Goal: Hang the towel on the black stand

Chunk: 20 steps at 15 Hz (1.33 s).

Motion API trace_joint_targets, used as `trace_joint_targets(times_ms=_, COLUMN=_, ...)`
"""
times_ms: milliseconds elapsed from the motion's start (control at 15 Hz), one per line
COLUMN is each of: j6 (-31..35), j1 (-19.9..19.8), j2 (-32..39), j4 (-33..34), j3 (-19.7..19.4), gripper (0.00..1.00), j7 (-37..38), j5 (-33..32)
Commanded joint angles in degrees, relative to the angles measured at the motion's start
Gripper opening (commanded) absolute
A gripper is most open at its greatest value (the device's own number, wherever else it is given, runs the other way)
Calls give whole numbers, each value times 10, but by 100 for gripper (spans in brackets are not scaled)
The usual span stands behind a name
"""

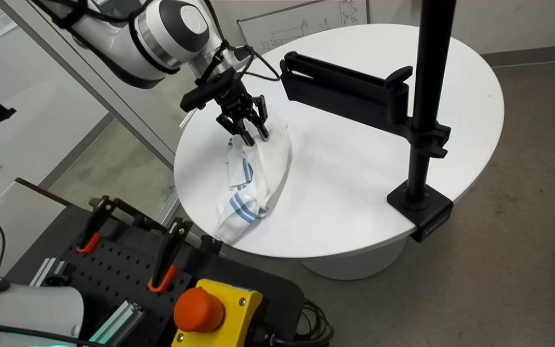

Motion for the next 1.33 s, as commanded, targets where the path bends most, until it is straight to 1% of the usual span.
trace_joint_targets(times_ms=0, j6=-13, j1=7, j2=10, j4=13, j3=-1, gripper=23, j7=-19, j5=15)
trace_joint_targets(times_ms=67, j6=-13, j1=6, j2=10, j4=12, j3=-1, gripper=5, j7=-19, j5=16)
trace_joint_targets(times_ms=133, j6=-12, j1=5, j2=9, j4=12, j3=0, gripper=1, j7=-19, j5=16)
trace_joint_targets(times_ms=200, j6=-11, j1=5, j2=7, j4=10, j3=0, gripper=0, j7=-18, j5=18)
trace_joint_targets(times_ms=400, j6=-6, j1=4, j2=-1, j4=4, j3=2, gripper=0, j7=-16, j5=22)
trace_joint_targets(times_ms=667, j6=16, j1=2, j2=-34, j4=-20, j3=7, gripper=1, j7=-14, j5=30)
trace_joint_targets(times_ms=933, j6=58, j1=6, j2=-106, j4=-65, j3=11, gripper=1, j7=-7, j5=37)
trace_joint_targets(times_ms=1267, j6=116, j1=11, j2=-222, j4=-143, j3=10, gripper=1, j7=-6, j5=32)
